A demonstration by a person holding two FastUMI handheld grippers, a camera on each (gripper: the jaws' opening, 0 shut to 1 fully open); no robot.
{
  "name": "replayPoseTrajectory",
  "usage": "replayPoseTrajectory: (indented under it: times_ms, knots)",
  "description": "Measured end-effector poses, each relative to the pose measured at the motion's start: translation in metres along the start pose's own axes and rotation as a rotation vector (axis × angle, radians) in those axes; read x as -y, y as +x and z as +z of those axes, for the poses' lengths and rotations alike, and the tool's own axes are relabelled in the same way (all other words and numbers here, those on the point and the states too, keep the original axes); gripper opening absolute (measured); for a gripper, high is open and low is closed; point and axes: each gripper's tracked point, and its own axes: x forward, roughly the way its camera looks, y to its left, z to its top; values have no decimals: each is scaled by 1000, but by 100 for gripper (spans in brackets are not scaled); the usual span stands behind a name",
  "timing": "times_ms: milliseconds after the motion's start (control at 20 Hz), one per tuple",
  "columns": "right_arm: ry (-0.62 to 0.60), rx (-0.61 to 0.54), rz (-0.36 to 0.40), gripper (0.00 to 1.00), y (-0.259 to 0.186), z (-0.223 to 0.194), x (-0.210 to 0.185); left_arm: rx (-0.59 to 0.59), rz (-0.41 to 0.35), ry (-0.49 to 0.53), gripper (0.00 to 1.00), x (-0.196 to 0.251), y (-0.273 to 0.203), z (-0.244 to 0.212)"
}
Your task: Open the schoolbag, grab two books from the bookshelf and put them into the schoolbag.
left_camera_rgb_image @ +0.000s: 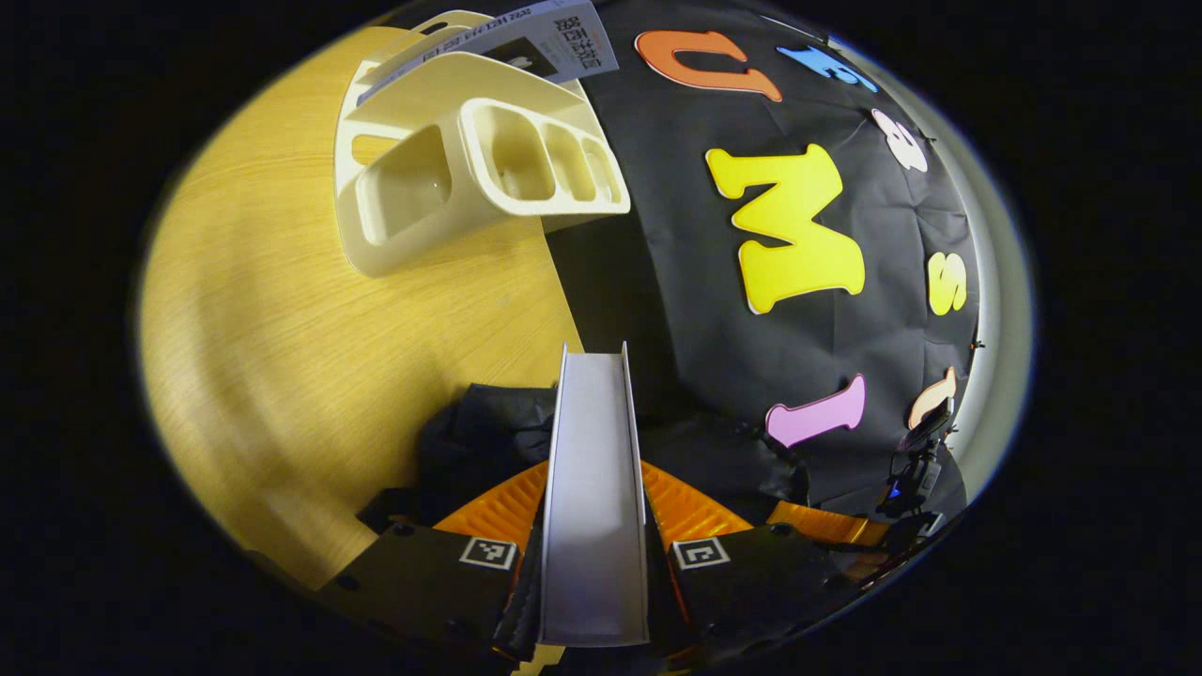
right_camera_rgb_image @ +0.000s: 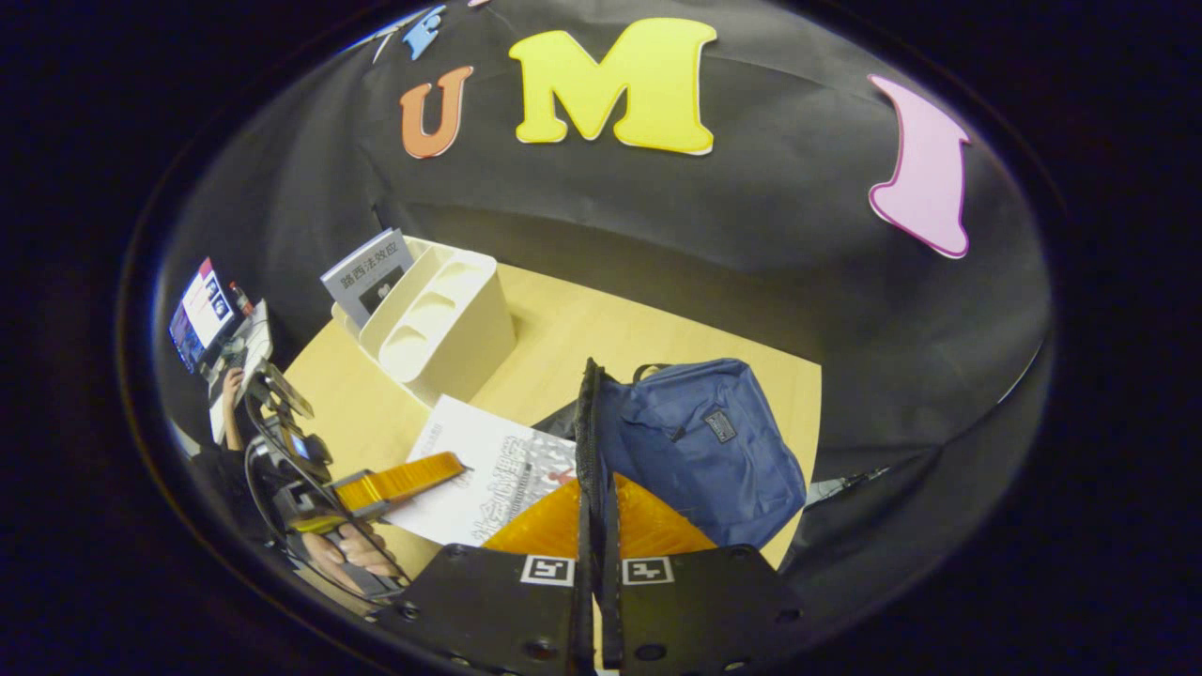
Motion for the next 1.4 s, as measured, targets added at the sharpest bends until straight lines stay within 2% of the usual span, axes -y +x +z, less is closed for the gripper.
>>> replayPoseTrajectory:
  times_ms: [100,150,200,350,600,650,700,750,800,850,900,950,1100,1150,1250,1300,1400]
  knots:
    - [5,2,9,4,-3,3,-1,8,-2,-11,46,-1,18,-7]
    - [7,6,11,4,-5,5,-1,20,4,-9,51,-4,26,-9]
    - [6,8,16,4,-6,7,0,37,12,-13,46,-9,33,-11]
    - [13,14,26,4,-9,10,1,80,33,-40,46,-21,62,-18]
    - [8,15,55,4,-11,10,-6,103,-18,-111,46,-17,107,-38]
    - [3,16,60,7,-9,11,-7,106,-24,-134,51,-17,116,-40]
    - [4,21,66,4,-9,11,-8,112,-29,-154,46,-17,124,-44]
    - [2,21,75,4,-7,12,-11,119,-33,-158,52,-16,130,-49]
    - [0,22,75,4,-6,12,-11,125,-36,-161,52,-16,136,-54]
    - [2,23,88,1,-6,13,-14,134,-36,-158,53,-15,139,-58]
    - [0,21,94,1,-5,12,-17,146,-31,-144,41,-14,144,-61]
    - [-4,24,98,2,-4,14,-18,150,-23,-131,47,-14,149,-65]
    - [-5,14,107,1,2,12,-18,133,18,-107,48,-20,155,-72]
    - [8,10,111,4,4,11,-16,116,40,-83,41,-20,152,-72]
    - [17,7,113,1,7,10,-13,102,51,-41,61,-14,141,-66]
    - [19,12,114,4,9,12,-11,95,58,-19,54,-13,136,-61]
    - [28,17,114,4,13,10,-10,66,77,31,54,-15,126,-55]
